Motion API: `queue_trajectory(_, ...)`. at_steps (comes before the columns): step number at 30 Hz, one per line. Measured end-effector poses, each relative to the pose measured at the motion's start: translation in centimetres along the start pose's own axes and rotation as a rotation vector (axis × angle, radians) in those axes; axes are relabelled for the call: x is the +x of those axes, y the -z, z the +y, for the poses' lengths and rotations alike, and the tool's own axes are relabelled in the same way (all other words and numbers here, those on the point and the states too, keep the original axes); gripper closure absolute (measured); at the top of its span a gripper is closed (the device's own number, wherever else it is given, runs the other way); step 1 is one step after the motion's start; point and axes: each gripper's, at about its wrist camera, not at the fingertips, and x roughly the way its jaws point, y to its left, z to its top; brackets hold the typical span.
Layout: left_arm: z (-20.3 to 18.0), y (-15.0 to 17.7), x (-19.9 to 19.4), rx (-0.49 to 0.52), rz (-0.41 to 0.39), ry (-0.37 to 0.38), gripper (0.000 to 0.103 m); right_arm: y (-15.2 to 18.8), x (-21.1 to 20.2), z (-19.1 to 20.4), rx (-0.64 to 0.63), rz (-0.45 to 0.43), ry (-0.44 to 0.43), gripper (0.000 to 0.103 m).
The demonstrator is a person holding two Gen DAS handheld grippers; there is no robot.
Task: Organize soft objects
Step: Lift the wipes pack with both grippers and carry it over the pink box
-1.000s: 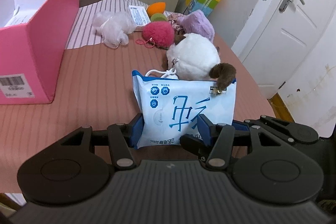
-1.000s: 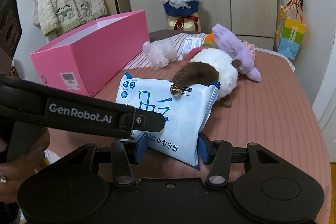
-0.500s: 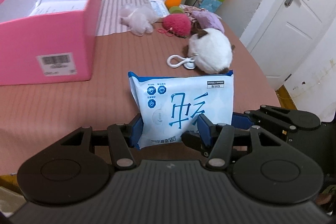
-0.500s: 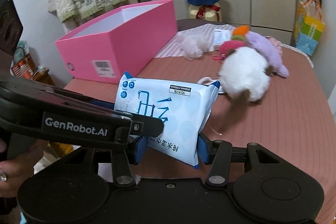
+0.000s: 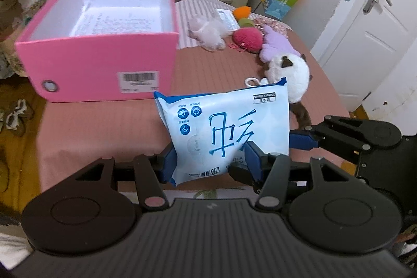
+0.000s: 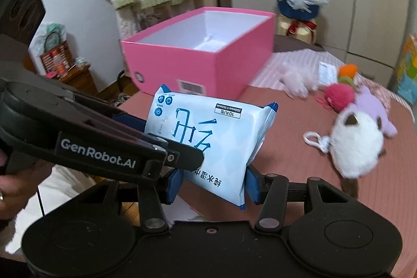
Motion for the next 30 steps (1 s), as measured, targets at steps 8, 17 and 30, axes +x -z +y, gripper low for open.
queue_trajectory(8,3.3,-2.1,-2.3,-0.044,0.016,-0.057,0.049,-3.4,0.9,2.2,-0.051,-0.002,-0.062,0.045)
queue_trajectory(17,5.4,-6.8,-4.6,-0.033,-0.066,-0.085,0.049,-8.7,1.5,2.9,-0.080,-0.078,-0.069,0.045)
queue_trajectory(30,9.2,-16.7,0.5,-0.132,-0.102,-0.030,0.049,-18.1,6.3,-2.3,-0.098,-0.084,-0.074,0.041)
